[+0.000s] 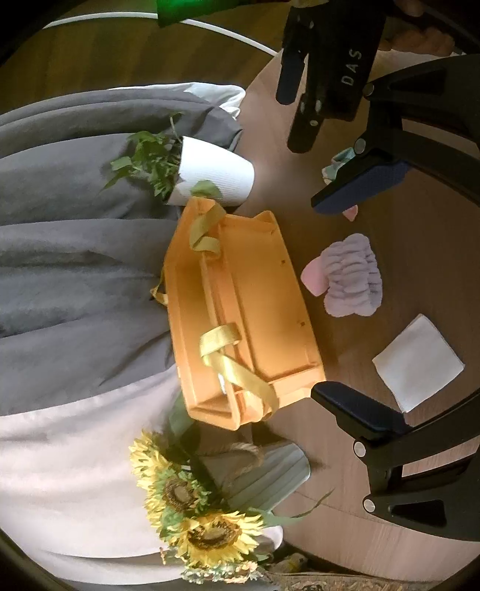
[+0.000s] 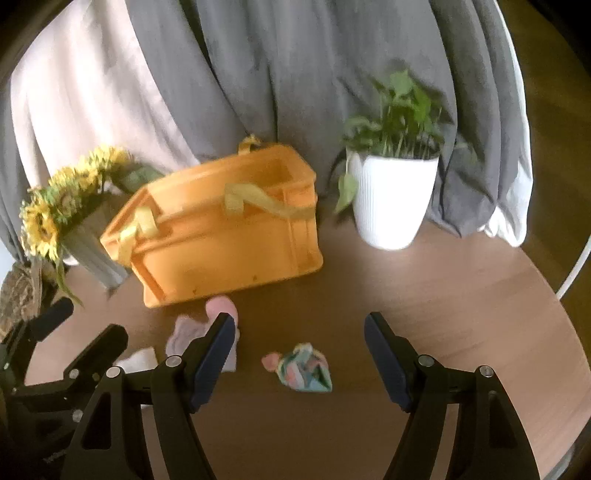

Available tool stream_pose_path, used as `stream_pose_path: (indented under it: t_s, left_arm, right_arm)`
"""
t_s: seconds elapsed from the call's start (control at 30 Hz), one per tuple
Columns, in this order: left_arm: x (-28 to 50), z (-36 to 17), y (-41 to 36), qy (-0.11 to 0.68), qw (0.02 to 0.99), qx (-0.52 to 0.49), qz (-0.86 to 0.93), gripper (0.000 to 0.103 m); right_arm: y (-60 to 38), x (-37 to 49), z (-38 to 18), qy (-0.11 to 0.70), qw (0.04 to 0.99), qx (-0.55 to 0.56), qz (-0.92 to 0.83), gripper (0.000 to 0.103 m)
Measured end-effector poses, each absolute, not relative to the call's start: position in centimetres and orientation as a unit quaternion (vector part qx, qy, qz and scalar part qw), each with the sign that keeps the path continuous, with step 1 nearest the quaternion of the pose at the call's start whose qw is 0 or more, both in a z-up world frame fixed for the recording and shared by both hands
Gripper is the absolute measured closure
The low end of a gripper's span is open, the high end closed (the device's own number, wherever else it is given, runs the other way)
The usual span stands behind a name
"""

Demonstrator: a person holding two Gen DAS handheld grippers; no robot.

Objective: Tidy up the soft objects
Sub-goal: 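Withdraw both tools from the crate toward the headband and teal cloth, then grasp the teal patterned cloth with the right tool while the left tool grasps the lavender headband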

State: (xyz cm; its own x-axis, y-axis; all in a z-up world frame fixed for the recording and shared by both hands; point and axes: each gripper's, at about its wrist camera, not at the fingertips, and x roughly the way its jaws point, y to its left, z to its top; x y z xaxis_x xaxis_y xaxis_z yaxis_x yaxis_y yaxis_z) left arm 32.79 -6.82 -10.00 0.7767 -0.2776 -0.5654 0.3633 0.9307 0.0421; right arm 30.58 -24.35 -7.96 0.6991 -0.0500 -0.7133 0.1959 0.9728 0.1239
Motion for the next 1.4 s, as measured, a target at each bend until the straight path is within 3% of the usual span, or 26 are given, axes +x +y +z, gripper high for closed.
stream_pose_path:
  t_s: [0.93,1.2,1.3,1.4]
  left_arm:
    - [38.1,-17.5,-9.5,0.389,0.897,0.065,-0.200,0.006]
    - [39.4,-19.1,-10.4,0.410,0.889,0.061,-0.195,0.006]
    - [39.5,-19.5,-10.6,0.413,0.887,0.062,-0.195,0.010]
    - [39.6,-19.9,-11.0,0.419,0.885,0.067,-0.192,0.023]
  right_arm:
    - [-25.0,33.8,-16.2,0.486,0.867,0.098,-0.055,0.030]
    - [-25.5,34.6,-17.1,0.498,0.860,0.100,-0.053,0.039]
    - [-25.7,34.8,-17.5,0.502,0.857,0.108,-0.045,0.045]
    - [-25.7,34.8,-17.7,0.500,0.858,0.106,-0.040,0.048]
